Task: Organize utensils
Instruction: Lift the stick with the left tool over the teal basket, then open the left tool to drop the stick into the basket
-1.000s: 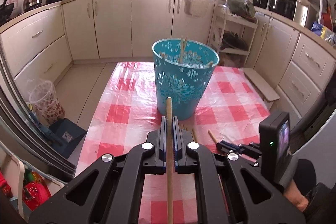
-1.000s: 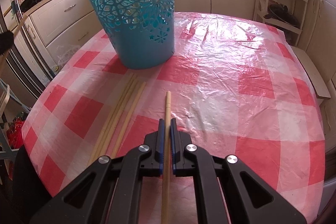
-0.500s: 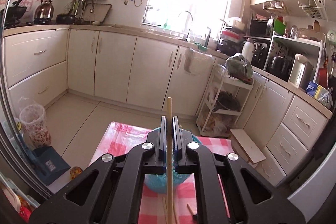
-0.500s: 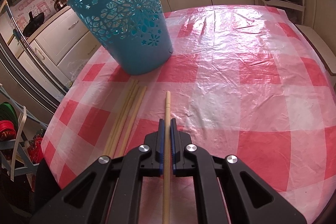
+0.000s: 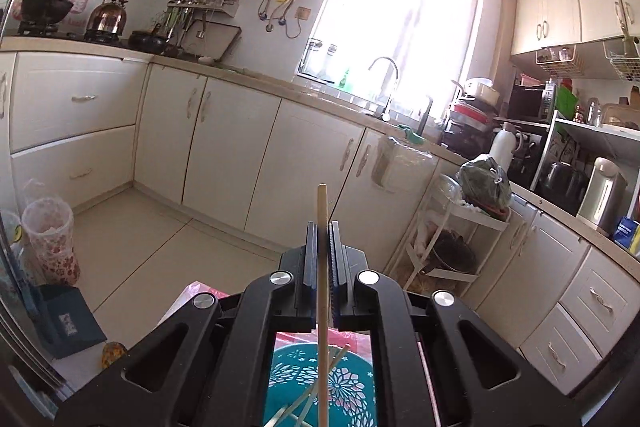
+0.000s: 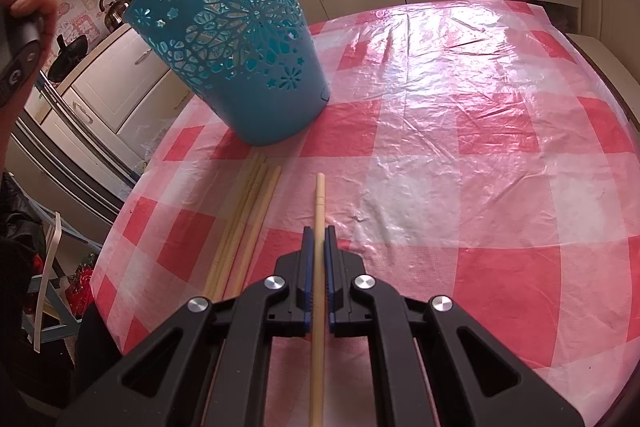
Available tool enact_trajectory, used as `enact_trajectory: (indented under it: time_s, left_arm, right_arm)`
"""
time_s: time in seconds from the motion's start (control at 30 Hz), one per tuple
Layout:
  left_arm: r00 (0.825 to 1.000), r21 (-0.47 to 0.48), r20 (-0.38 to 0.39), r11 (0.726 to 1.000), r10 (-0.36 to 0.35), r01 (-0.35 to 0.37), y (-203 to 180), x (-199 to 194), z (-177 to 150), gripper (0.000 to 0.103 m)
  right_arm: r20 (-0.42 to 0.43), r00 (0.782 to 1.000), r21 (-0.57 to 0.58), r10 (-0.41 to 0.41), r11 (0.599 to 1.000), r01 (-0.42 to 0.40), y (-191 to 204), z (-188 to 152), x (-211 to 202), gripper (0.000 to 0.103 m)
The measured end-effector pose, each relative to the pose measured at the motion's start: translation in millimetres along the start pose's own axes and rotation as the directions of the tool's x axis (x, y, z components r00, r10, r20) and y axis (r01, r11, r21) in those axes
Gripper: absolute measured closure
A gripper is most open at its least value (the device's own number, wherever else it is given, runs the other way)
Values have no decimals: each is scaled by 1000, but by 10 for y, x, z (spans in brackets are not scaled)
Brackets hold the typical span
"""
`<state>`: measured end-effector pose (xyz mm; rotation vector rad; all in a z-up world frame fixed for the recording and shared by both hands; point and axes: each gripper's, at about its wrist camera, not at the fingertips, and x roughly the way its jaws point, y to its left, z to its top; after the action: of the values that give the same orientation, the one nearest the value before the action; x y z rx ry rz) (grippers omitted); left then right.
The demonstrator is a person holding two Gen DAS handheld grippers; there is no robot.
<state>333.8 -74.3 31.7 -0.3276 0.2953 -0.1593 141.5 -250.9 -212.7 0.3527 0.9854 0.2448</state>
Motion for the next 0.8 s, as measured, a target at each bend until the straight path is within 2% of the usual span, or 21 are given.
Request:
enact_trajectory:
  time_s: [0.1, 0.2, 0.33, 0.47, 0.53, 0.57, 0.67, 0.7, 0.8]
  left_arm:
    - [1000, -15, -8, 1000, 21, -21, 55, 134, -149, 98]
    - [999, 9, -34, 1000, 28, -28, 64, 230, -278, 98]
    - [996, 73, -84, 997, 38, -32, 20, 293, -432, 98]
    - [983, 169, -169, 985, 74, -45, -48, 348, -597, 98]
    - [976, 206, -194, 977, 95, -54, -55, 298, -649, 94]
    - [974, 216, -198, 974, 108, -64, -33, 233, -661, 87]
    - [977, 216, -159, 970, 144, -108, 79, -91, -654, 52]
    - [978, 216, -136, 968, 158, -126, 130, -226, -645, 46]
    - [978, 211, -104, 965, 181, -156, 317, -623, -671, 38]
  right_arm:
    - [-1, 1000, 2, 3, 1000, -3, 0, 2, 4, 97]
    - [-1, 1000, 2, 3, 1000, -3, 6, 2, 8, 97]
    - [-2, 1000, 4, 5, 1000, -5, 7, 3, 9, 97]
    - [-1, 1000, 4, 5, 1000, -5, 8, 4, 11, 97]
    - [-1, 1000, 4, 4, 1000, -4, 8, 4, 11, 97]
    - [-1, 1000, 4, 5, 1000, -5, 7, 4, 11, 97]
    - [-3, 1000, 7, 8, 1000, -8, -2, 5, 13, 97]
    - [-3, 1000, 10, 11, 1000, -11, -6, 4, 7, 97]
    - [-3, 1000, 4, 4, 1000, -4, 11, 3, 4, 97]
